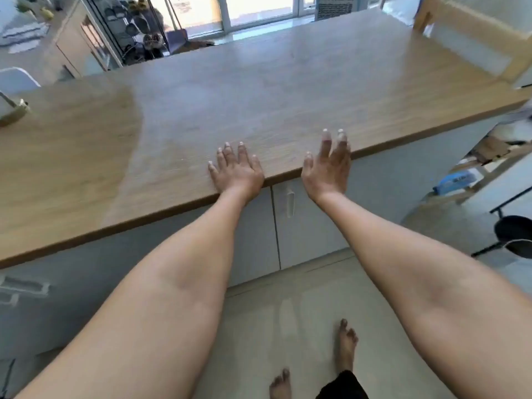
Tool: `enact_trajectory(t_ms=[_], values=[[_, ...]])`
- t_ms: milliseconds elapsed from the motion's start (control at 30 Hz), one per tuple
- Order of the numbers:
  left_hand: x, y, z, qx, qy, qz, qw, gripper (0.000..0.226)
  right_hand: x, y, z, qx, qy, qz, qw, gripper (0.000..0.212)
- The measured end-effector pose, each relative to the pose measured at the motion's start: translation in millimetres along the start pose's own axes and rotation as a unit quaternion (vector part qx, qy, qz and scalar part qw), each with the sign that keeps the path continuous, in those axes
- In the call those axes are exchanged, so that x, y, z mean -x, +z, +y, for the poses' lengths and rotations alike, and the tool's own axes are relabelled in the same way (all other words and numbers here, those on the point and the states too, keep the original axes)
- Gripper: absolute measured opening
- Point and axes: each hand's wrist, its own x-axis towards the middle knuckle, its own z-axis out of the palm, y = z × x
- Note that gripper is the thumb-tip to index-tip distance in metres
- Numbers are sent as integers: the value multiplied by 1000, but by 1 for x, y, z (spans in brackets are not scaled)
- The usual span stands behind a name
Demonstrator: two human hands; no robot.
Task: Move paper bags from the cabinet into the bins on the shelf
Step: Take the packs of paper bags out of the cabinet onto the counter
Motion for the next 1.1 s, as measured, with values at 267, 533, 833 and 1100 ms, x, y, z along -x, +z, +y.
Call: enact_trajectory(t_ms=[267, 533, 833, 1100], values=[[-2, 2, 0, -32, 13, -20, 999, 59, 57, 29, -1, -266, 269, -53, 924, 36], [-6, 1, -2, -41, 22, -38, 998, 60, 59, 36, -13, -357, 287, -152, 876, 38], [3, 1, -14, -35, 71, -48, 996, 60, 87, 1, 1, -269, 286, -211, 895, 83], [33, 6, -5, -46, 74, -34, 996, 63, 106, -33, 31, -121, 388, -204, 891, 84]])
